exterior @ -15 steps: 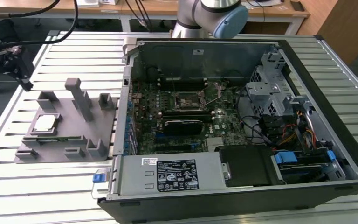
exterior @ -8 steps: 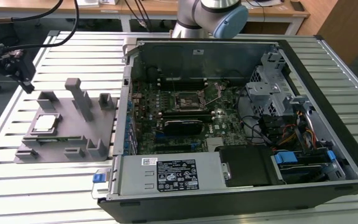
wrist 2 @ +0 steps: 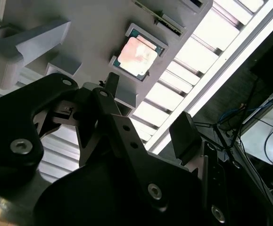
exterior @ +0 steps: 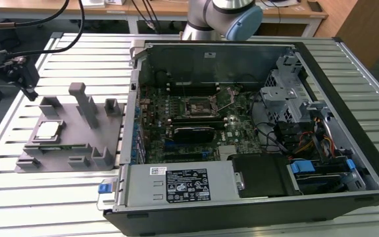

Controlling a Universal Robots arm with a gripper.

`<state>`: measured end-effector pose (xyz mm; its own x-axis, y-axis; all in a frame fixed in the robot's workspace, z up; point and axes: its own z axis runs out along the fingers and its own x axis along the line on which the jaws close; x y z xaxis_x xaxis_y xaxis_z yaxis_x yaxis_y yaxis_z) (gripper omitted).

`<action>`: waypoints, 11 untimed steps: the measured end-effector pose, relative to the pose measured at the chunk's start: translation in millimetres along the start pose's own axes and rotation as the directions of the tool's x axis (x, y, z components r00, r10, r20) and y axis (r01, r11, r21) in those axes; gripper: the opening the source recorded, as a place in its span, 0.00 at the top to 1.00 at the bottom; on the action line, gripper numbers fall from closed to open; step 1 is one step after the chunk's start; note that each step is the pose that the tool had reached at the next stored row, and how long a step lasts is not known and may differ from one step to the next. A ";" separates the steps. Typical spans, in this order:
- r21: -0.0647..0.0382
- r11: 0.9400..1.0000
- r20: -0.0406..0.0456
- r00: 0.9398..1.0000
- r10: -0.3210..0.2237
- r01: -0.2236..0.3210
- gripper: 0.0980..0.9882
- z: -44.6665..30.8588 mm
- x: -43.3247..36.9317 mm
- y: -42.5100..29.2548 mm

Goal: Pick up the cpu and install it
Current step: 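Pick up the cpu and move it towards the insertion slot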

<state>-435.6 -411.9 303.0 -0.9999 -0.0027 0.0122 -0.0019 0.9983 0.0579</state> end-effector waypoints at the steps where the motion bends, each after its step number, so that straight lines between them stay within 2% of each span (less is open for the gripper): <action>1: 0.000 1.000 0.000 1.000 0.000 0.000 0.32 0.8 0.0 0.0; 11: 0.000 1.000 0.000 1.000 -0.001 0.001 0.32 10.3 -0.1 -0.7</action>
<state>-435.7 -412.0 292.6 -0.9999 -0.0036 0.0122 -0.0029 0.9983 0.0580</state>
